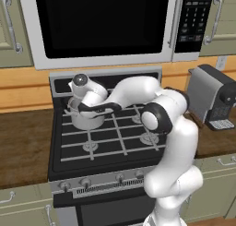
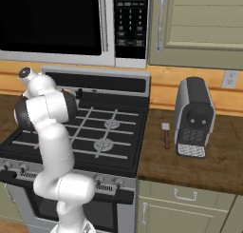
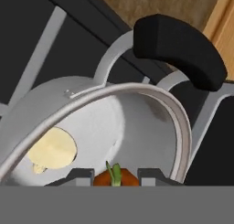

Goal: Put the carrot and mushroom in the pot. Retrieve the spatula and lightly stir the vegetables in the pot.

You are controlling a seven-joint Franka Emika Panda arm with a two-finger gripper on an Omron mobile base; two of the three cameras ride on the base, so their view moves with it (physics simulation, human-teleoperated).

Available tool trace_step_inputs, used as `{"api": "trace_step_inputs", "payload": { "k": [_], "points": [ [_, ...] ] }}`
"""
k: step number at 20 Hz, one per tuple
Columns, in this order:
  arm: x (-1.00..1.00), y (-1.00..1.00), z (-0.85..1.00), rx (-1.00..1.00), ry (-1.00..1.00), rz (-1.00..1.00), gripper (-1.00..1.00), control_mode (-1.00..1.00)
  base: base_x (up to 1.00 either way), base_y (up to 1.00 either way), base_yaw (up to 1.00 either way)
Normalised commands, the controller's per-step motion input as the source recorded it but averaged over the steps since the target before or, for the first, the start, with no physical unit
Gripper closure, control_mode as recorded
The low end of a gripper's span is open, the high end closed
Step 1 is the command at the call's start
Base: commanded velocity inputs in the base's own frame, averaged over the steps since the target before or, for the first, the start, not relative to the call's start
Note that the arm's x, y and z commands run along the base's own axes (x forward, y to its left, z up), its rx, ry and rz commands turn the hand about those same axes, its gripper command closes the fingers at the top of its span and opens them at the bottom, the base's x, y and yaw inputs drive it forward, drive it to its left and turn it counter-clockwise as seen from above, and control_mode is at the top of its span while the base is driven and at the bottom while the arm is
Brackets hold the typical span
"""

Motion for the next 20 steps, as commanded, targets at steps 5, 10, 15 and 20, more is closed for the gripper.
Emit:
{"api": "trace_step_inputs", "payload": {
  "k": [5, 10, 15, 20],
  "points": [
    [0.31, 0.01, -0.19, -0.13, 0.03, 0.01, -1.0, -1.0, 0.0, 0.0, 0.0],
    [0.24, 0.0, -0.08, -0.1, 0.02, 0.0, -1.0, -1.0, 0.0, 0.0, 0.0],
    [-0.08, -0.02, 0.06, -0.04, 0.0, 0.02, -1.0, -1.0, 0.0, 0.0, 0.0],
    [-0.88, -0.18, 0.46, 0.0, -0.12, 0.04, -1.0, -1.0, 0.0, 0.0, 0.0]
  ]
}}
